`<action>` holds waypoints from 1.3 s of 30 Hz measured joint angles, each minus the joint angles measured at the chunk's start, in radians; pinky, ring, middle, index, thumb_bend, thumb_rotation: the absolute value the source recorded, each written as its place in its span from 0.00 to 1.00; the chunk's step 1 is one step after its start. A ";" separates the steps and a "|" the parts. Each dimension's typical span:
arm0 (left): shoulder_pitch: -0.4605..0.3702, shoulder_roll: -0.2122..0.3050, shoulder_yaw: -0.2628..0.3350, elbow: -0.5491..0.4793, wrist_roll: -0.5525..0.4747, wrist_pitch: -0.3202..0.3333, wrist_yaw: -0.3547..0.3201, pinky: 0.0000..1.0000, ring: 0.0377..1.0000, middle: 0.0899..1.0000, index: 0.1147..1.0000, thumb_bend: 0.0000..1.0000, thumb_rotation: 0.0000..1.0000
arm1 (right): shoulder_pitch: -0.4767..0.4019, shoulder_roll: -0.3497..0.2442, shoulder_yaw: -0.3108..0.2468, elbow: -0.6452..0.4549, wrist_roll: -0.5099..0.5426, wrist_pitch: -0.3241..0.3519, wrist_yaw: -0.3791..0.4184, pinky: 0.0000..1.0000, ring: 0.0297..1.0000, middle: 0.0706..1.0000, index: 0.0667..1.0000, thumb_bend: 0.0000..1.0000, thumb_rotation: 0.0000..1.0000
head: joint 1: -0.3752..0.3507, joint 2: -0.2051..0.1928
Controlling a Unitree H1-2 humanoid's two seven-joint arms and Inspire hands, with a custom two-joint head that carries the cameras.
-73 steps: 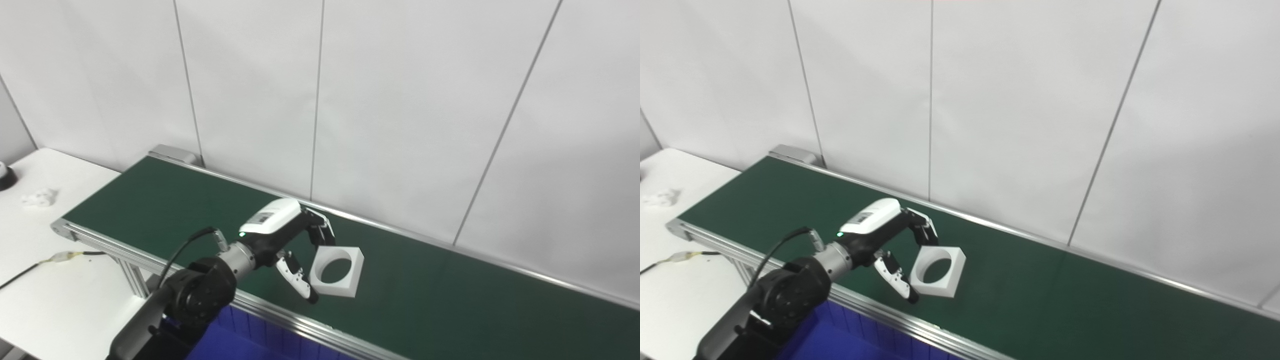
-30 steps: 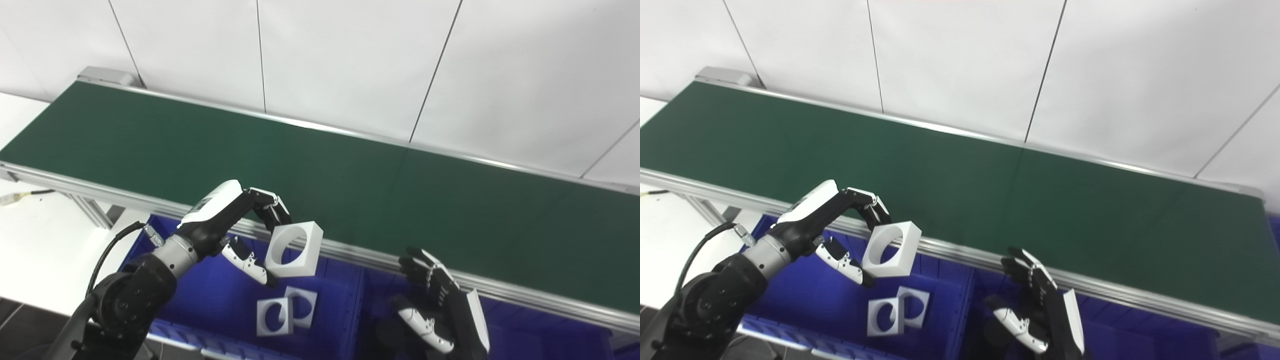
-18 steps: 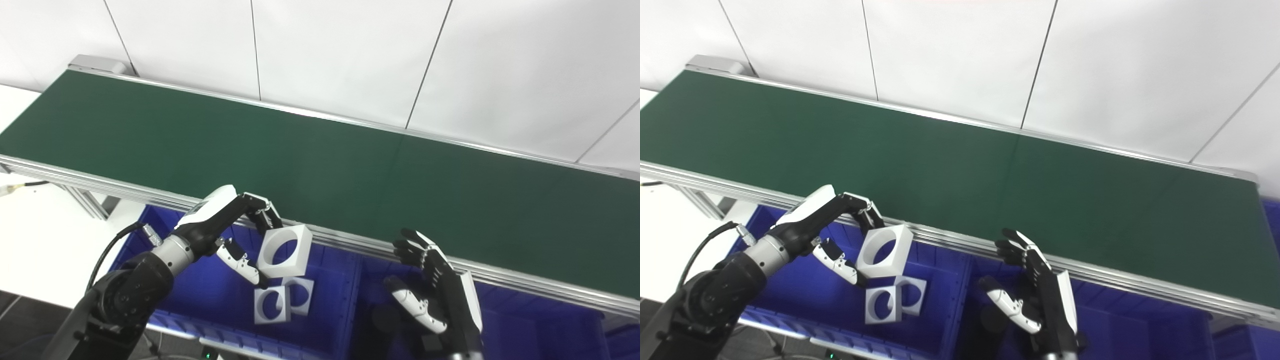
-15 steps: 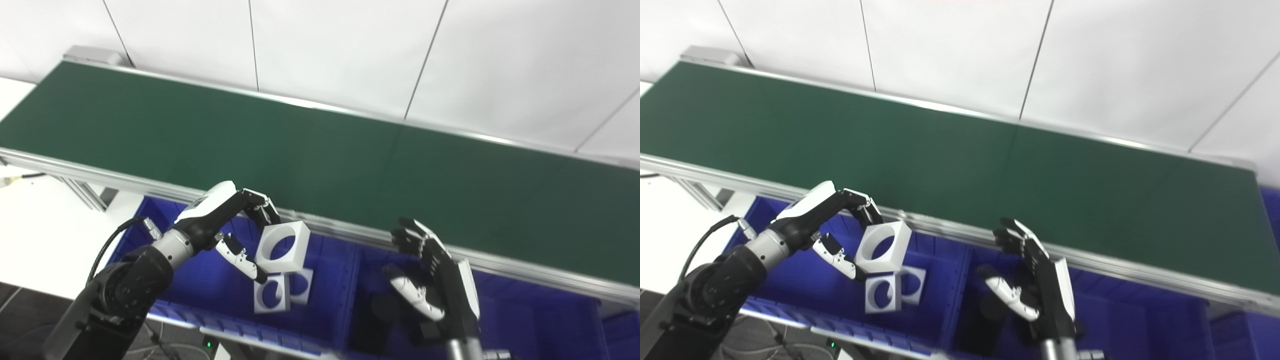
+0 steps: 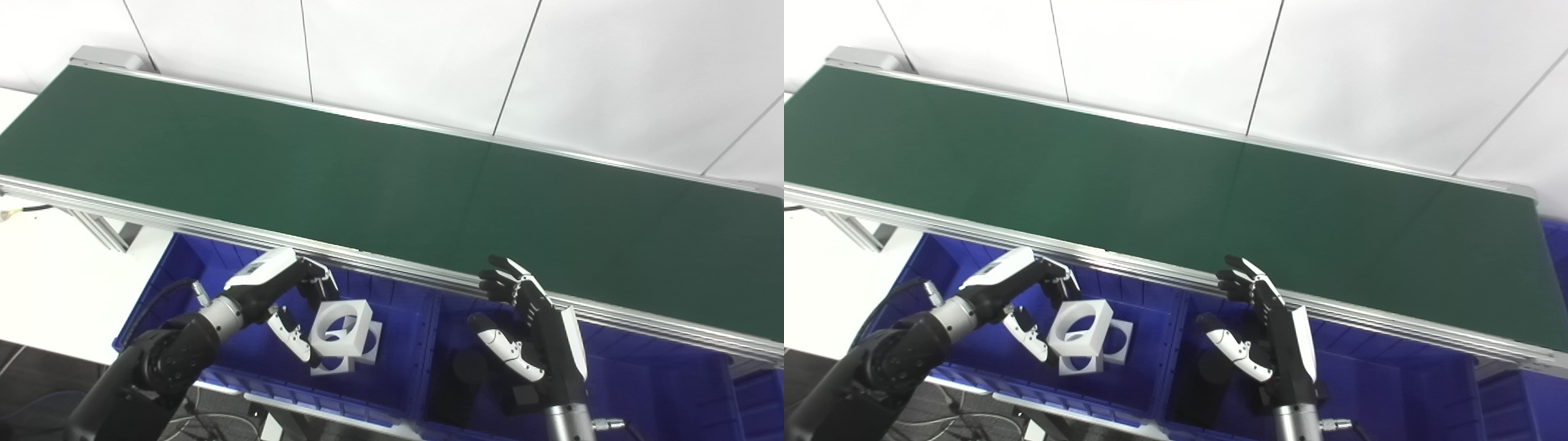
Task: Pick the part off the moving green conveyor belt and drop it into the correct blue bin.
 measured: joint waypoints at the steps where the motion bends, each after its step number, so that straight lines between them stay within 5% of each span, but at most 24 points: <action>1: -0.003 -0.001 -0.006 0.002 0.009 0.000 0.000 0.63 0.52 0.44 0.42 0.52 0.00 | 0.000 0.000 0.000 0.000 0.000 0.000 0.000 0.68 0.70 0.73 0.81 0.63 0.50 | -0.002 0.000; 22: -0.075 -0.057 -0.084 0.180 0.150 -0.008 0.065 0.76 0.59 0.46 0.41 0.52 0.00 | -0.002 0.000 -0.004 -0.003 0.000 0.002 0.000 0.67 0.69 0.72 0.80 0.64 0.51 | 0.008 -0.003; 39: -0.093 -0.071 -0.078 0.204 0.170 0.031 0.086 0.69 0.55 0.44 0.43 0.52 0.00 | -0.001 0.000 -0.004 -0.006 0.002 0.003 0.000 0.67 0.70 0.72 0.80 0.65 0.50 | 0.006 -0.006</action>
